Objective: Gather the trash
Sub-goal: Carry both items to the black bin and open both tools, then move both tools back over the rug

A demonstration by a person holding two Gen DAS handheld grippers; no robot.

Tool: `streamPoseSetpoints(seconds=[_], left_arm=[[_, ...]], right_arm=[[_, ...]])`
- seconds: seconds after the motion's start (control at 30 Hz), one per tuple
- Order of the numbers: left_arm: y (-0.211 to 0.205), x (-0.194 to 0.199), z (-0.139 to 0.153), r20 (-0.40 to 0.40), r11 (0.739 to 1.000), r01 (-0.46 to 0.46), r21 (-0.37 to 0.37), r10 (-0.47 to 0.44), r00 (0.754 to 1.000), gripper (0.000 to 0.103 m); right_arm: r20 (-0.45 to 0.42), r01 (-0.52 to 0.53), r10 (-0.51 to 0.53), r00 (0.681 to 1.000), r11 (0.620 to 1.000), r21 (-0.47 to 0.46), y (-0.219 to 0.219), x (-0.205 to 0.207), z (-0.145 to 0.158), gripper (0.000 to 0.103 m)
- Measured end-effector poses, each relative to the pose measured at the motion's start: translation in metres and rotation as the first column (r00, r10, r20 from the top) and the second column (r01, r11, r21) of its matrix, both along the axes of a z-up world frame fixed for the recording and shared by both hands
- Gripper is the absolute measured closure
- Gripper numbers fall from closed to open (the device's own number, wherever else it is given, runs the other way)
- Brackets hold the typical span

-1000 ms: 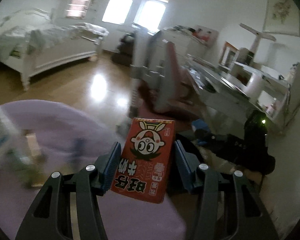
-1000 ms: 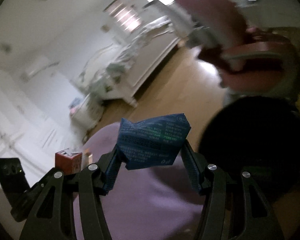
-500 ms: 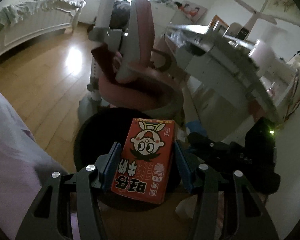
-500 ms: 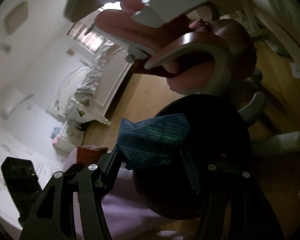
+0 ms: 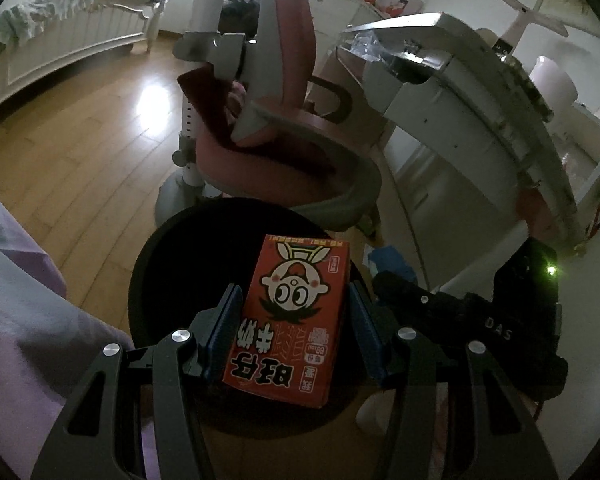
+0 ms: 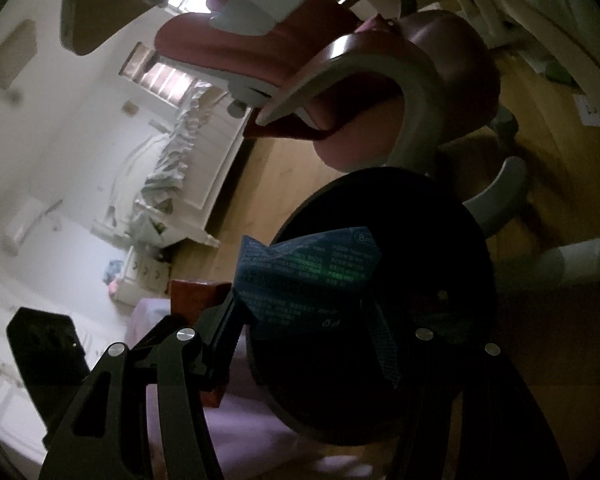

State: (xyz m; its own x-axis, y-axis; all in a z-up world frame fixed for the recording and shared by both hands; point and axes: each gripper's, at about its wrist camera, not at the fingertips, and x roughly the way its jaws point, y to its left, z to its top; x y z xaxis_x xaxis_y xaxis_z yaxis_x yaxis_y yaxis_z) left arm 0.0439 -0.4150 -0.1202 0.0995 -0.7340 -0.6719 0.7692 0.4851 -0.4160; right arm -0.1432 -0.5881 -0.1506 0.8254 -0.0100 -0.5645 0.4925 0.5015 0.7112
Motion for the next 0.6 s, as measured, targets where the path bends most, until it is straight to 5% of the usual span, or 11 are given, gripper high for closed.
streamPoseSetpoints(seconds=[0.13,0.23,0.6], left_arm=[[-0.004,0.002,0.0,0.008,1.0,-0.005,0.022,0.005,1.0,0.045],[-0.004,0.003,0.002,0.021,0.999,-0.035,0.04,0.034,0.999,0.013],[0.032,-0.009,0.042,0.063,0.998,-0.053,-0.023,0.054,0.997,0.011]], right_arm=[[-0.003,-0.002,0.003,1.0,1.0,0.014,0.0,0.003,-0.001,0.04],[-0.003,0.009,-0.009,1.0,1.0,0.029,0.0,0.002,-0.001,0.031],[0.009,-0.011,0.011,1.0,1.0,-0.001,0.02,0.005,0.022,0.025]])
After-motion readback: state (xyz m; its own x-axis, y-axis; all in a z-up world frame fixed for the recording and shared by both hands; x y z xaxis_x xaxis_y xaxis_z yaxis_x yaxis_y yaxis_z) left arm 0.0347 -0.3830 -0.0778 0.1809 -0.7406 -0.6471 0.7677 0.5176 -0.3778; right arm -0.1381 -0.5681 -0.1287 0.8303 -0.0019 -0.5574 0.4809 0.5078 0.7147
